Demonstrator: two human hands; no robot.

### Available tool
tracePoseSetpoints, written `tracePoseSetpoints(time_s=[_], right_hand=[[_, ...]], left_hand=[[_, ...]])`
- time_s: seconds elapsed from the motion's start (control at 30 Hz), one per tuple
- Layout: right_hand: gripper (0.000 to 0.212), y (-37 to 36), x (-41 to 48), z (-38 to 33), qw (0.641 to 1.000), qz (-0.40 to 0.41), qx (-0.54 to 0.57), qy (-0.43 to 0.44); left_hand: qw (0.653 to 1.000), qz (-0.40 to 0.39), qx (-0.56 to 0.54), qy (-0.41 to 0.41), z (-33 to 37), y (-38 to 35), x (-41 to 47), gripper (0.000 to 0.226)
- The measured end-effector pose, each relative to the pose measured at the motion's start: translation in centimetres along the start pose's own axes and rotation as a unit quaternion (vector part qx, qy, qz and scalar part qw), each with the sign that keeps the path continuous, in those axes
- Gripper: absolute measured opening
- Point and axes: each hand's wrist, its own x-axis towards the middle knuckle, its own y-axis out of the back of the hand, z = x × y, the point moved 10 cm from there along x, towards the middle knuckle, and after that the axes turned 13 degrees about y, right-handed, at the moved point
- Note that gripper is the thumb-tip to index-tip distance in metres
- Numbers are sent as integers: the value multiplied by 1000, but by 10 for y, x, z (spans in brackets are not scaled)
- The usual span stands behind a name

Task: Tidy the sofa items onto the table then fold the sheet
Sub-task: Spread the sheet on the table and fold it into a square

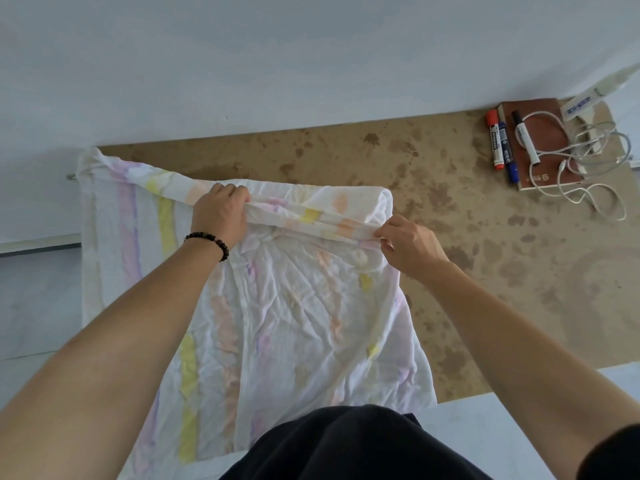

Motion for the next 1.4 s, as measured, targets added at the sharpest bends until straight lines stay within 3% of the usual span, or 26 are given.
tracePoseSetpoints(time_s=[0.17,0.23,0.3,0.37,0.43,0.53,0.63,0.77,0.9,1.13,1.23,1.4], right_hand=[[27,-4,2,2,1000,3,7,1],[27,-5,3,2,1000,1,4,2],[27,-5,4,2,1000,-4,3,8],[25,-5,4,1,1000,-6,2,14],[25,-5,5,2,1000,-9,-1,11],[27,-7,6,3,1000,-23,-4,5],[27,-10,7,4,999,-35,-7,2],[27,-15,8,7,999,-41,-2,-3],[26,-14,9,8,999,-34,3,-8],[19,0,5,-1,999,41,3,10],[18,9,-2,-12,993,111,6,46],[13,4,-10,-29,985,127,-17,113]], left_hand=[[1000,23,9,-6,7,3,10,7],[996,-49,77,11,3,-15,16,14],[969,-129,211,-14,2,-33,14,22],[953,-151,261,-22,-2,-39,11,22],[966,-141,217,-21,-2,-36,10,22],[994,-101,40,10,-2,-18,13,20],[998,-45,-33,21,-3,-5,20,14],[997,-60,-46,28,-5,-11,31,15],[995,-100,13,-3,-6,-29,28,20],[997,21,-79,8,-11,12,-1,7],[993,31,-107,38,-25,17,-24,8],[998,-6,-55,-31,-33,1,-57,10]])
